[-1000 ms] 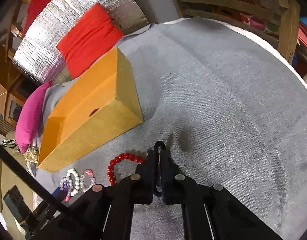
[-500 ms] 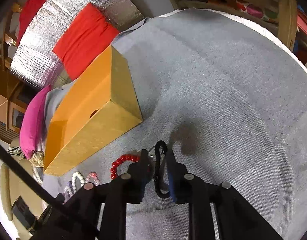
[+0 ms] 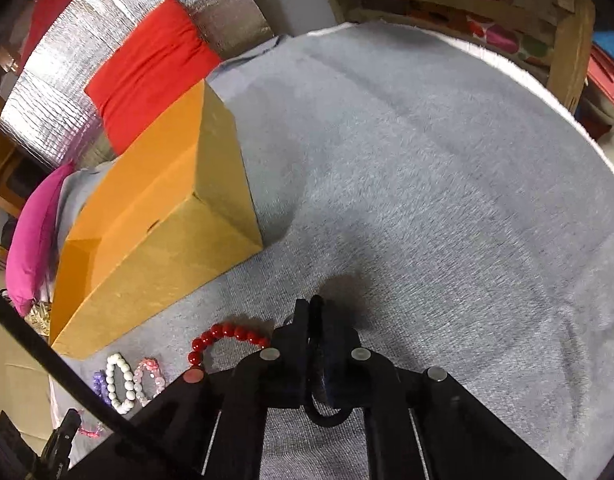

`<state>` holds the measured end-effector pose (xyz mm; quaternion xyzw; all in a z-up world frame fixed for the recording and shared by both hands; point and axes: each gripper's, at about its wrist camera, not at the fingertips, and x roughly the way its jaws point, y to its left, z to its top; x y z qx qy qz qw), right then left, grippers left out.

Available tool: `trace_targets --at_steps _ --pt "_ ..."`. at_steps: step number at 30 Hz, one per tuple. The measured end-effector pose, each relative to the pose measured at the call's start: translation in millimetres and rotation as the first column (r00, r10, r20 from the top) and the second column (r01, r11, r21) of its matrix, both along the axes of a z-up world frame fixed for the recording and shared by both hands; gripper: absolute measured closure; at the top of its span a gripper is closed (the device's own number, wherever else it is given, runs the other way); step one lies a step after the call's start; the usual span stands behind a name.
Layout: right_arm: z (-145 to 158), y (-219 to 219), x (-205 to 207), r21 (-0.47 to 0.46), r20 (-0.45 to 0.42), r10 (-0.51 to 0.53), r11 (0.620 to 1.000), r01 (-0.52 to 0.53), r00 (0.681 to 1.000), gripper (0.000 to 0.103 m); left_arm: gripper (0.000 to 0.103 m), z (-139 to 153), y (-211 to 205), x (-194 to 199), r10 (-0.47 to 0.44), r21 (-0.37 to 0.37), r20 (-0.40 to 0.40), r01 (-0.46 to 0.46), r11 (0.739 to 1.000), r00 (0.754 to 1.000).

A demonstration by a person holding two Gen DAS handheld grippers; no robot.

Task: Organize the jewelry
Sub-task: 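Grasp the black cord loop with the right tool while the left grasps the pink-white bead bracelet, then lower the pink-white bracelet into the box with the left tool while the right drops the cord there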

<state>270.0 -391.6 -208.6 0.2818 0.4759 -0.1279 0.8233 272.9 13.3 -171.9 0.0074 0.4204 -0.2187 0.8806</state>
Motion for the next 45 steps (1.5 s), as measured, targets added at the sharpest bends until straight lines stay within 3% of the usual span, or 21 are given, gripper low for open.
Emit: trace_targets --at_steps 9,10,13,18,27,31,32,39,45 --pt "25 -7 -26 -0.004 0.089 -0.009 1.0 0.009 0.996 0.097 0.093 -3 16 -6 0.019 0.072 0.0 -0.019 0.997 1.0" --pt "27 -7 -30 -0.001 0.097 -0.005 1.0 0.005 0.995 0.097 0.087 -4 19 -8 0.017 0.08 -0.003 -0.017 0.997 1.0" --pt "31 -9 -38 0.017 0.121 0.0 1.0 -0.002 0.993 0.097 0.046 -8 23 -13 0.029 0.103 -0.007 -0.028 0.994 1.0" --pt "31 -18 -43 0.058 0.137 -0.011 0.998 0.003 0.99 0.097 0.042 -17 20 -12 0.011 0.122 -0.031 -0.007 0.992 0.999" --pt "30 -22 -43 0.084 0.14 -0.019 0.996 0.008 0.99 0.097 0.042 -35 -6 -4 -0.036 0.135 -0.103 0.049 0.99 0.994" --pt "34 -13 -41 0.082 0.155 0.0 0.997 -0.013 0.988 0.097 0.085 -31 -1 -3 -0.031 0.092 -0.103 0.041 0.995 0.994" --pt "35 -10 -41 0.084 0.162 0.006 0.996 -0.02 0.987 0.097 0.089 -30 -1 -3 -0.026 0.088 -0.105 0.035 0.995 0.994" --pt "51 11 -47 0.08 0.251 0.06 0.993 -0.083 0.966 0.097 0.089 -11 3 -17 -0.014 0.077 -0.039 0.017 0.997 0.999" --pt "67 25 -53 0.083 0.356 0.091 0.988 -0.128 0.93 0.097 0.089 27 10 -32 0.005 -0.014 0.052 -0.004 1.0 0.999"
